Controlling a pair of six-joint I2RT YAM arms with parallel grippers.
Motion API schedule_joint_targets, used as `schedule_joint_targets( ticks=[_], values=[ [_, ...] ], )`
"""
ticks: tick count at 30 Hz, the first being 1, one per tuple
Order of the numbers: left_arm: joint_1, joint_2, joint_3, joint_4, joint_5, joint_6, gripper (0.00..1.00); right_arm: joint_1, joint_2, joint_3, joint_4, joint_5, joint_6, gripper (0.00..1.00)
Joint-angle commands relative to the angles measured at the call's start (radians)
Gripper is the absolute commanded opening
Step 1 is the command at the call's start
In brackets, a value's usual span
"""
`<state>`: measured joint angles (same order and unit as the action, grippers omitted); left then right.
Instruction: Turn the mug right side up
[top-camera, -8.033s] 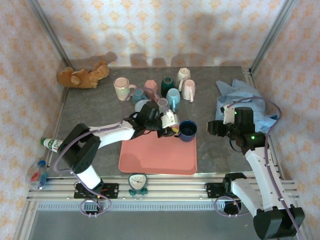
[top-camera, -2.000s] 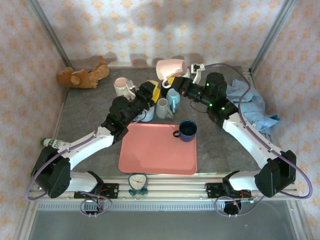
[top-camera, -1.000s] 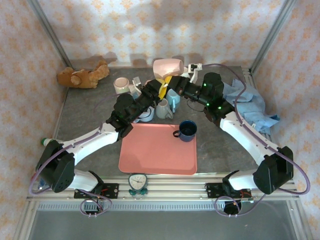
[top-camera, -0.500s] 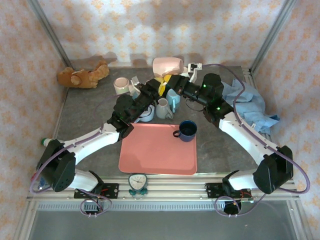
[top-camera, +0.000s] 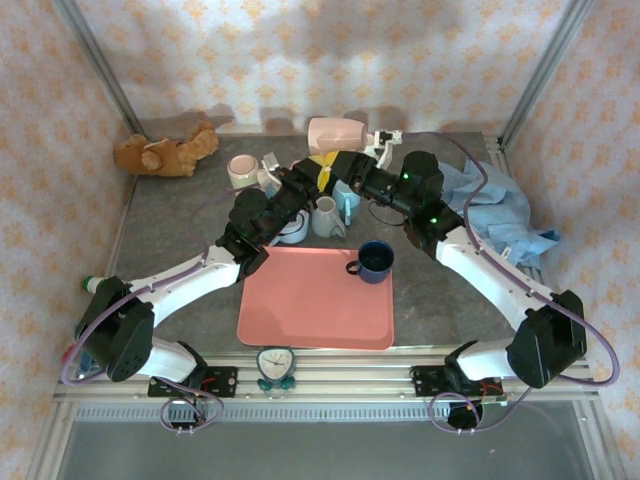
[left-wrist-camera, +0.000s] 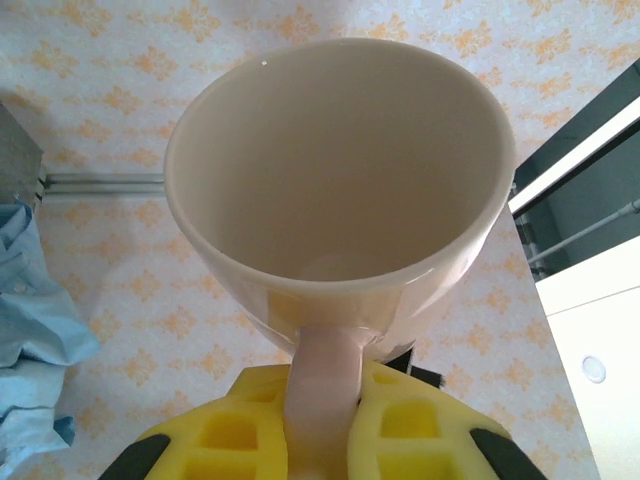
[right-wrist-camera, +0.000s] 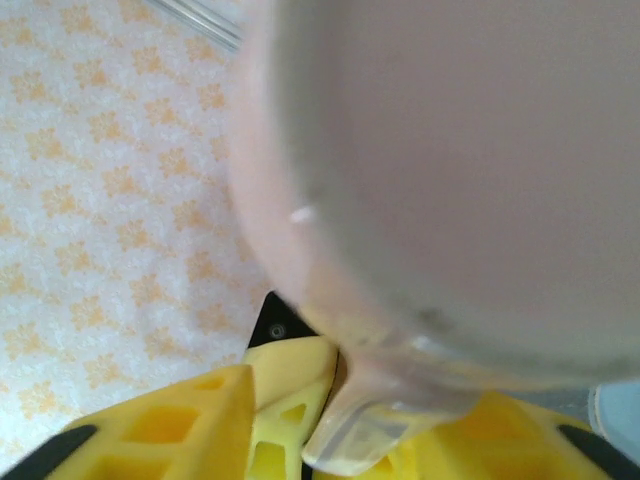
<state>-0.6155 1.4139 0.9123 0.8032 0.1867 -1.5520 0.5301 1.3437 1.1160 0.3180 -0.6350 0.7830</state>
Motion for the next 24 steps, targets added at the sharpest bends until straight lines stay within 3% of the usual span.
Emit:
schedule_joint_targets(
  ticks=[1, 7, 13, 16, 24],
  values=[
    [0.0, -0.018, -0.001, 0.12, -0.037, 0.086, 0.0, 0.01, -0.035, -0.009, 0.016, 0.021, -0.047, 0.47],
    [0.006, -0.059, -0.02, 0.113, -0.037, 0.185, 0.0, 0.008, -0.068, -0.012, -0.077, 0.052, -0.121, 0.54],
    [0.053, -0.145, -0.019, -0.036, 0.049, 0.337, 0.0, -0.01, -0.121, 0.007, -0.286, 0.096, -0.278, 0.53],
    [0.08, -0.213, 0.001, -0.217, 0.114, 0.488, 0.0, -0.04, -0.155, 0.007, -0.379, 0.128, -0.335, 0.53],
    [0.088, -0.349, 0.073, -0.659, 0.237, 1.049, 0.0, -0.123, -0.2, 0.08, -0.688, 0.208, -0.512, 0.54]
  ],
)
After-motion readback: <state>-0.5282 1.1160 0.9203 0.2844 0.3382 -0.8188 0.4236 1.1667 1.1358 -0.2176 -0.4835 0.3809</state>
